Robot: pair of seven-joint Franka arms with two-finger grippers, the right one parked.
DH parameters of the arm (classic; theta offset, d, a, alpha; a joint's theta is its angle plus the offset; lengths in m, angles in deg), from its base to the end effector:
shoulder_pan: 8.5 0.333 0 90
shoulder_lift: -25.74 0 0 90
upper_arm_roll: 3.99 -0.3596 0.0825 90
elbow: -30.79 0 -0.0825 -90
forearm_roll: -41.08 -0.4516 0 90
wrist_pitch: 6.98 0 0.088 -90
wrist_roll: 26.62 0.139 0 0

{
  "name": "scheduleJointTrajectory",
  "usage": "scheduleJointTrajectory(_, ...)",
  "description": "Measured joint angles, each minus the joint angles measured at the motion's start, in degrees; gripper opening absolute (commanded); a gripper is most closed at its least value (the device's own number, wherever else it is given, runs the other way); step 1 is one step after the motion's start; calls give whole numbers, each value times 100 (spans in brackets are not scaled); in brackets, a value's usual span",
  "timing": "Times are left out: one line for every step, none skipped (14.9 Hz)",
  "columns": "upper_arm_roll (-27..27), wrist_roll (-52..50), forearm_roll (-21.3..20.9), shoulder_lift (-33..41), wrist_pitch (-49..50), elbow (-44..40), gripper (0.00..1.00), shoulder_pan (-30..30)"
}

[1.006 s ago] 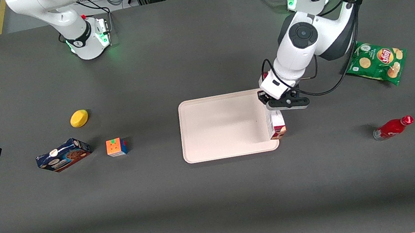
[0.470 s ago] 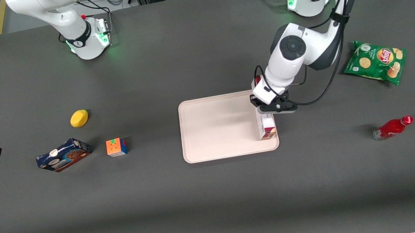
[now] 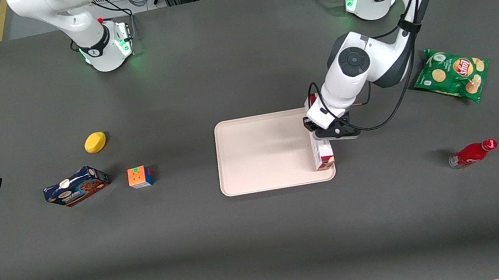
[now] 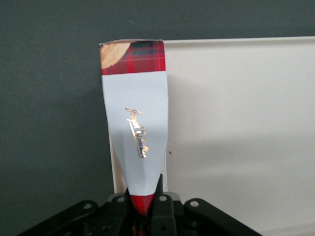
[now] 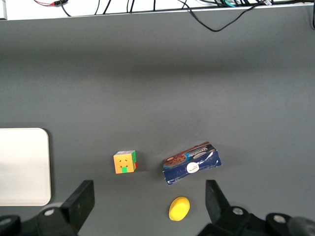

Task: Place red cookie box on tray
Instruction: 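Lower the cookie box onto the tray and open the left gripper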

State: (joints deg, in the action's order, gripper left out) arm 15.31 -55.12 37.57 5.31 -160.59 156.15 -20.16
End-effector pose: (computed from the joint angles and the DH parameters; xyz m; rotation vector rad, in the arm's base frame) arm 0.5415 -0.3294 0.2011 2.9863 -0.1000 0.1451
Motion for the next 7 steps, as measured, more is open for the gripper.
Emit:
scheduleJointTrajectory(-20, -1, -2, -8, 0, -15, 0, 0)
scheduleJointTrajectory(-25, -2, -3, -27, 0, -29, 0, -6)
scheduleJointTrajectory(-33, -6, -4, -65, -1, -60, 0, -23)
scheduleJointTrajectory(-50, -14, -4, -107, -4, -98, 0, -47)
scheduleJointTrajectory(-74, -25, -4, -153, -4, -139, 0, -76)
scheduleJointTrajectory(-95, -41, -6, -200, -6, -177, 0, -105)
scheduleJointTrajectory(-113, -57, -8, -248, -7, -217, 0, -135)
